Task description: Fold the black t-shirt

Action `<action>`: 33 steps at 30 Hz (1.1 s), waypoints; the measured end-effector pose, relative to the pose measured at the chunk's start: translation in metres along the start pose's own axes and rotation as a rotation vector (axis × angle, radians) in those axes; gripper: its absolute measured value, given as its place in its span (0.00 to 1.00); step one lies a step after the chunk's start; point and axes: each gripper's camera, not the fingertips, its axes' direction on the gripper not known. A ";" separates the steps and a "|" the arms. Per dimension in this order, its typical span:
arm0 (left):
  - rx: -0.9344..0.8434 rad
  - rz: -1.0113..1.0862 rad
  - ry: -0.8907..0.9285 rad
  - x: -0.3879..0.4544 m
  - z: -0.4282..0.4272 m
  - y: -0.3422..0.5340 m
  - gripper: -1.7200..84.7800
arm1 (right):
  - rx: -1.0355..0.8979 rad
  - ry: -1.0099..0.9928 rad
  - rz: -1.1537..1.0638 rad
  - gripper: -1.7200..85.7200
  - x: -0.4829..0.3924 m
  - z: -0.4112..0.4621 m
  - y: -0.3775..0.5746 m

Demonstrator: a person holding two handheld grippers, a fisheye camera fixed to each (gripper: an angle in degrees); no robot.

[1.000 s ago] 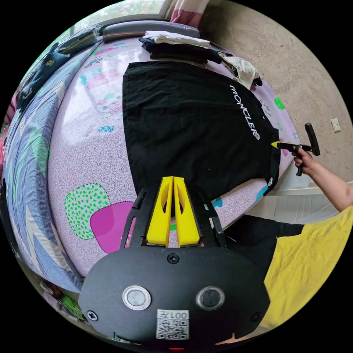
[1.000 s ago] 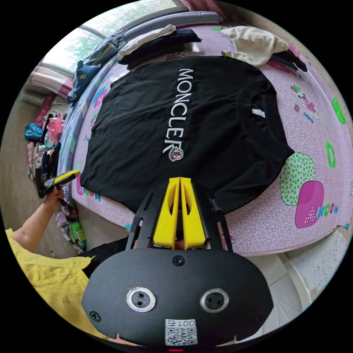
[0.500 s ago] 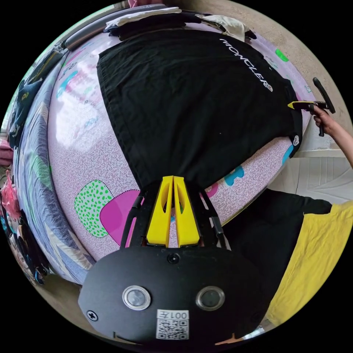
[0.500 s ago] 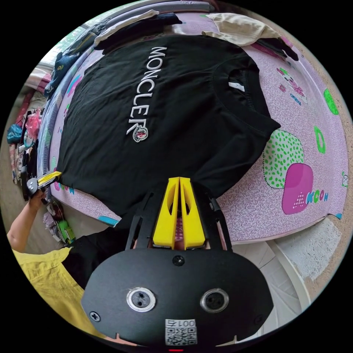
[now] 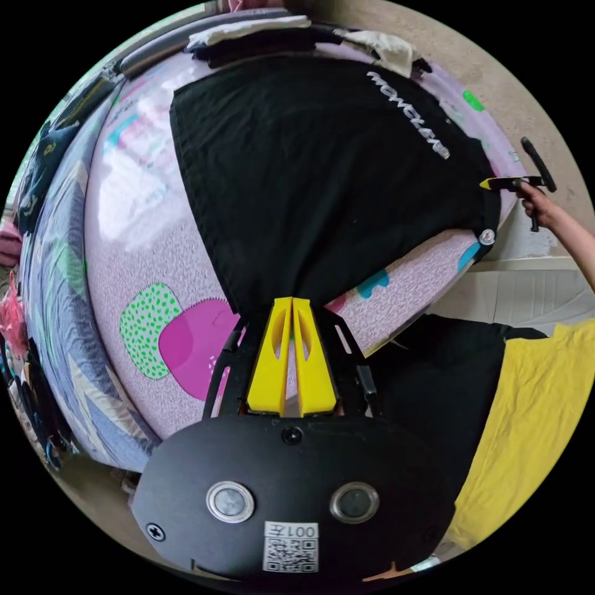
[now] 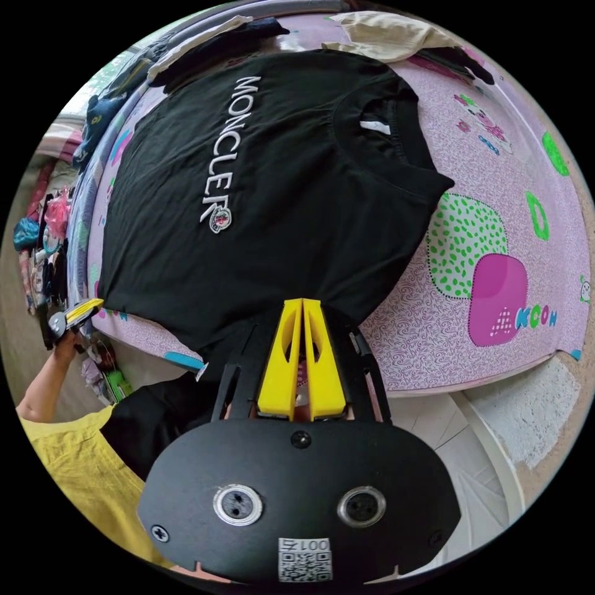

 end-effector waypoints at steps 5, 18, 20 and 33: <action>0.124 0.062 0.002 -0.001 -0.023 -0.012 0.00 | 0.089 -0.045 0.030 0.02 -0.001 -0.022 -0.006; 0.072 0.041 -0.062 -0.032 0.006 -0.019 0.00 | 0.005 0.008 -0.051 0.02 -0.007 -0.008 -0.015; 0.071 0.038 -0.073 -0.033 0.006 -0.012 0.00 | -0.001 0.004 -0.043 0.02 -0.003 -0.009 -0.013; 0.045 -0.019 -0.024 -0.060 0.004 0.023 0.00 | -0.054 0.026 -0.028 0.02 0.006 -0.014 0.003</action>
